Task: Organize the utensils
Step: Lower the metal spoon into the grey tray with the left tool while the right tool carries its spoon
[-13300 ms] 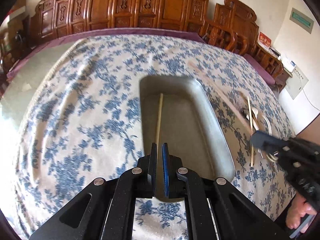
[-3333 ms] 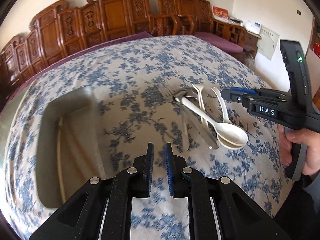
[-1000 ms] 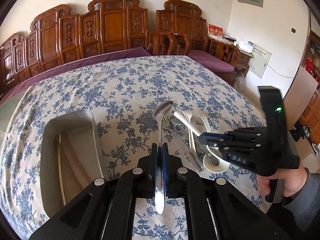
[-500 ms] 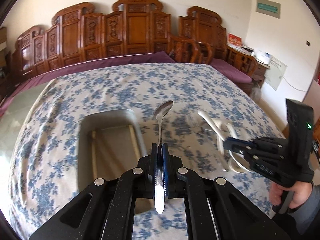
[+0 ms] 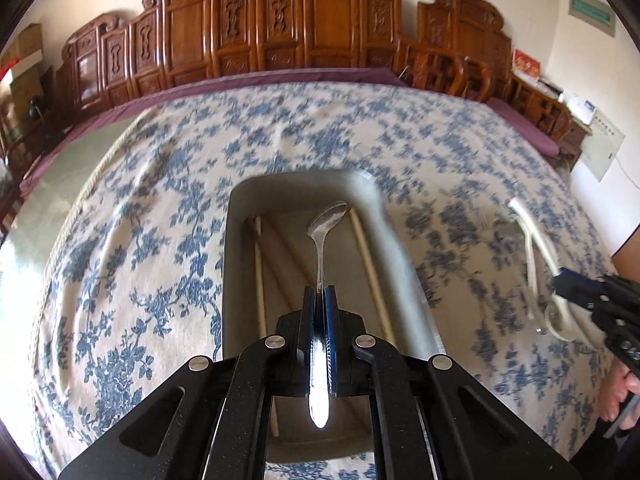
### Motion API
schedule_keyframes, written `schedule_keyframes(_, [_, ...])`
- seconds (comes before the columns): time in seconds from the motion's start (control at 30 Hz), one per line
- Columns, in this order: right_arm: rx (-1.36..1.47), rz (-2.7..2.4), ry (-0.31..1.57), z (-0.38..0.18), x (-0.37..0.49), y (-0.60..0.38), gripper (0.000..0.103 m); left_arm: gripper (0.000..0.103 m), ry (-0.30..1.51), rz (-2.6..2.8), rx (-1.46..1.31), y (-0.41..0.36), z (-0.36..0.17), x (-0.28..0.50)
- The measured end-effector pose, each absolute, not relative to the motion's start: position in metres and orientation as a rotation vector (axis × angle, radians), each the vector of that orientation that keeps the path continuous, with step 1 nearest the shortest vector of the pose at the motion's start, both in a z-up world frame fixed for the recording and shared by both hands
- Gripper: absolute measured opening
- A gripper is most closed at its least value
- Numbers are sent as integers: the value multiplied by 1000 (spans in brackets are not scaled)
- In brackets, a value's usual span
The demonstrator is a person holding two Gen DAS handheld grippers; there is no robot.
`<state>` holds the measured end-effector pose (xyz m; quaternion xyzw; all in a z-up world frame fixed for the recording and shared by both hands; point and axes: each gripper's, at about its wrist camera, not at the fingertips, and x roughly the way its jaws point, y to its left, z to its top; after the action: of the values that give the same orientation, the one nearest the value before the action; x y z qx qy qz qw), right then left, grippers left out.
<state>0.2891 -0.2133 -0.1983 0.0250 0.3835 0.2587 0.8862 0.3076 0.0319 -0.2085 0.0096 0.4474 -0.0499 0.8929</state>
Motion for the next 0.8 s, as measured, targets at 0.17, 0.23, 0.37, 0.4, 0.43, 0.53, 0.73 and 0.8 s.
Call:
schedule_keyframes(0.17, [42,546,805,-200,288,-209,8,4,987,-102,39,32,-222,316])
schedule_keyframes(0.23, [41,546,807,-200,288,-208,8,4,999,-103,49,29,-225,318])
schedule_keyframes(0.37, [42,545,812,-202,288,-208,8,4,1014,-95,62,28,-229,321])
schedule_keyframes(0.4, [41,545,814,-202,288,-208,8,4,1015,-95,60,28,-229,322])
schedule_keyframes(0.43, [41,544,815,-203,288,-208,8,5,1017,-96,59,27,-229,322])
schedule_keyframes(0.53, [42,544,817,-203,288,-208,8,5,1023,-92,63,26,-231,324])
schedule_keyframes(0.73, [34,531,807,-202,286,-209,8,5,1008,-90,61,27,-228,324])
schedule_keyframes(0.8, [32,526,808,-201,285,-208,8,5,1000,-91,51,30,-224,323])
